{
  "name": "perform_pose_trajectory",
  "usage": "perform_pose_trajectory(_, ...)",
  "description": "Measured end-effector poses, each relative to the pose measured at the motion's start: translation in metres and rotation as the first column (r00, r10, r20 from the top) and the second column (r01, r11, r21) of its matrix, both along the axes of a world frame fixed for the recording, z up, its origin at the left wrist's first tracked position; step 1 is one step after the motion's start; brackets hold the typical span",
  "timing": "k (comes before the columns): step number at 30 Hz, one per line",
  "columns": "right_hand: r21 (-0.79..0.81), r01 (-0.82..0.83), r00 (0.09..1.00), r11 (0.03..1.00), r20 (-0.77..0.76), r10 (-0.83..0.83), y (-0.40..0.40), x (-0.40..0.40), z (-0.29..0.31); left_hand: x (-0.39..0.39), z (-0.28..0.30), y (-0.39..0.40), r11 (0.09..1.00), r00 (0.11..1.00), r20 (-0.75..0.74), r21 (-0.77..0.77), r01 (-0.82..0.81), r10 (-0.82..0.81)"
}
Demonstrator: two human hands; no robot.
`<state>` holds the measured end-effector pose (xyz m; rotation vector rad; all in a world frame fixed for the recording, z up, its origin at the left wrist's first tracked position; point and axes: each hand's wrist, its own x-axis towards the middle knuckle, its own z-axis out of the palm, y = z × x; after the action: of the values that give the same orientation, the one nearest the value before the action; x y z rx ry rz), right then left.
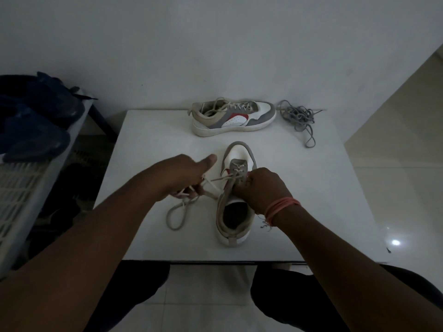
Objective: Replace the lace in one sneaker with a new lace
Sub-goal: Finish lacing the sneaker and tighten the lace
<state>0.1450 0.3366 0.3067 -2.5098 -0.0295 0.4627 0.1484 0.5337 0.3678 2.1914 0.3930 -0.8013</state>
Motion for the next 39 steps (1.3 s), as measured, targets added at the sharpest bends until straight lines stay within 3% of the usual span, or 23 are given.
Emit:
perform_pose_trajectory(3,0.004,-0.023,1.0,1.0,0.008,0.023,-0.001,0.0,0.0,-0.004,-0.02,0.006,0.951,0.99,-0.039,0.275,0.14,-0.135)
perform_pose_trajectory(6,-0.005,-0.036,0.999,0.999,0.029,0.036,0.0,-0.001,0.0,-0.009,-0.038,0.004,0.797,0.949,-0.013,0.539,0.272,-0.315)
perform_pose_trajectory(11,-0.05,-0.07,0.997,0.996,0.04,0.072,0.002,-0.001,0.0,-0.017,-0.056,-0.007,0.675,0.824,0.166,0.671,0.308,-0.541)
perform_pose_trajectory(13,-0.049,-0.1,0.993,0.994,0.051,0.103,0.001,-0.001,0.002,-0.012,-0.055,-0.008,0.707,0.835,0.172,0.634,0.312,-0.522)
perform_pose_trajectory(14,-0.043,-0.114,0.992,0.993,0.049,0.116,0.0,-0.001,0.003,-0.007,-0.051,-0.009,0.767,0.872,0.175,0.574,0.286,-0.456)
perform_pose_trajectory(16,-0.022,-0.146,0.989,0.989,0.033,0.146,-0.005,0.001,0.008,0.005,-0.037,-0.005,0.933,0.945,0.224,0.324,0.158,-0.238)
perform_pose_trajectory(18,0.024,-0.185,0.983,0.982,0.011,0.185,-0.011,0.004,0.014,0.014,-0.013,0.003,0.998,0.956,0.288,-0.049,-0.045,0.057)
perform_pose_trajectory(19,0.066,-0.217,0.976,0.974,0.0,0.218,-0.015,0.006,0.017,0.016,0.0,0.008,0.952,0.944,0.257,-0.276,-0.134,0.207)
perform_pose_trajectory(21,0.206,-0.288,0.955,0.935,-0.007,0.296,-0.018,0.008,0.022,0.017,0.02,0.014,0.69,0.934,0.056,-0.689,-0.219,0.352)
perform_pose_trajectory(22,0.299,-0.304,0.949,0.905,0.008,0.316,-0.017,0.009,0.025,0.015,0.027,0.013,0.549,0.943,-0.044,-0.803,-0.23,0.331)
perform_pose_trajectory(24,0.474,-0.296,0.949,0.829,0.045,0.313,-0.01,0.007,0.033,0.009,0.03,0.005,0.374,0.96,-0.13,-0.901,-0.218,0.247)
perform_pose_trajectory(26,0.542,-0.325,0.94,0.775,0.098,0.327,-0.002,0.005,0.037,0.003,0.027,-0.005,0.264,0.969,-0.138,-0.946,-0.19,0.203)
perform_pose_trajectory(29,0.602,-0.332,0.933,0.727,0.096,0.347,-0.002,0.003,0.037,0.004,0.026,-0.007,0.034,0.931,-0.24,-0.965,-0.259,0.274)
perform_pose_trajectory(32,0.741,-0.129,0.971,0.659,-0.039,0.234,-0.015,0.011,0.038,0.016,0.023,0.006,-0.233,0.758,-0.478,-0.878,-0.417,0.445)
perform_pose_trajectory(33,0.814,0.002,0.975,0.581,-0.131,0.18,-0.02,0.014,0.04,0.02,0.019,0.012,-0.305,0.681,-0.546,-0.838,-0.454,0.488)
perform_pose_trajectory(35,0.912,0.241,0.943,0.333,-0.301,0.142,-0.026,0.018,0.045,0.023,0.012,0.019,-0.34,0.578,-0.597,-0.798,-0.497,0.556)
perform_pose_trajectory(36,0.914,0.311,0.928,0.259,-0.351,0.125,-0.027,0.019,0.049,0.023,0.008,0.021,-0.333,0.554,-0.599,-0.793,-0.51,0.579)
perform_pose_trajectory(39,0.883,0.386,0.919,0.266,-0.393,-0.026,-0.032,0.024,0.05,0.024,-0.001,0.024,-0.347,0.482,-0.606,-0.779,-0.523,0.633)
